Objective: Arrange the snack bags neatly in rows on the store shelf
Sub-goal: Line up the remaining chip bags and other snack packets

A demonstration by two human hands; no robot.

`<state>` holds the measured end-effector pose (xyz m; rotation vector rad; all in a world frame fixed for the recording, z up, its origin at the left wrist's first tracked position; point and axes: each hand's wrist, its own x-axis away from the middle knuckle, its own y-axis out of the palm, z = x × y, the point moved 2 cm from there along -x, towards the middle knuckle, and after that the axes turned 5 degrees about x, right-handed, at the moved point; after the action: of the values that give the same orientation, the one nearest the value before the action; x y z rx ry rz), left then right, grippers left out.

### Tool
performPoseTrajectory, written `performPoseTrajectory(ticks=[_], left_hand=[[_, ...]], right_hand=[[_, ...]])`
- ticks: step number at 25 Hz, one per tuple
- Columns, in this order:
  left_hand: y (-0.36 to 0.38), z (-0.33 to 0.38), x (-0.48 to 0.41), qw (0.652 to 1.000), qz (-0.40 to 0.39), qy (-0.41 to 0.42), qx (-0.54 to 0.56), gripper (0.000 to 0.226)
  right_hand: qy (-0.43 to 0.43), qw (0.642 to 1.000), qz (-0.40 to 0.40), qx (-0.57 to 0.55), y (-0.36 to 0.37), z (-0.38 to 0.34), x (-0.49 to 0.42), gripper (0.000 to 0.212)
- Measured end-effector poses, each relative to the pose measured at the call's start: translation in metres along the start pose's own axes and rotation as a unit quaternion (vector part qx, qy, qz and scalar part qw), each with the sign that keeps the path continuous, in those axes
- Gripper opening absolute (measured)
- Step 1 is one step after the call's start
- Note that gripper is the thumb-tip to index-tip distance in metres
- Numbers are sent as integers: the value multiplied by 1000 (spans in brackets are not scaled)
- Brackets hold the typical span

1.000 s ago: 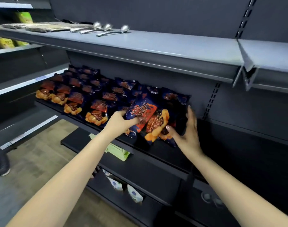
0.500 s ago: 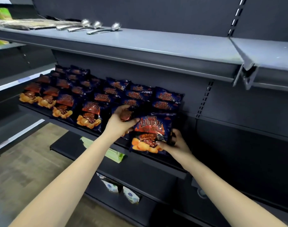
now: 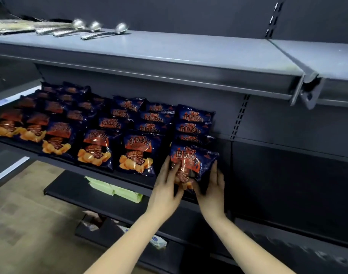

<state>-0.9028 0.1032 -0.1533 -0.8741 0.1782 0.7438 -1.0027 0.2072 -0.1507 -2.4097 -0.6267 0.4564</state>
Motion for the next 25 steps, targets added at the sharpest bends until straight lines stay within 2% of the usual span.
performPoseTrajectory(ticks=[4,7,10,14,25], left_hand=[[13,-17,7,991,20,-7,-132,64],[21,-21,7,984,10,-7,-178,66],[27,-26,6,982,12,-8,-187,63],[33,-28,7,983,24,-7,-184,58],[27,-26,5,984,-14,-16,-179,60]], right_hand=[[2,986,-48,157,14,-1,-9,67],[14,981,-17,194,19,-3,-8,67],[-3,979,40,202,24,-2,-2,66],[-11,969,34,245,30,2,-3,55],[14,962,66,264,31,0,-2,57]])
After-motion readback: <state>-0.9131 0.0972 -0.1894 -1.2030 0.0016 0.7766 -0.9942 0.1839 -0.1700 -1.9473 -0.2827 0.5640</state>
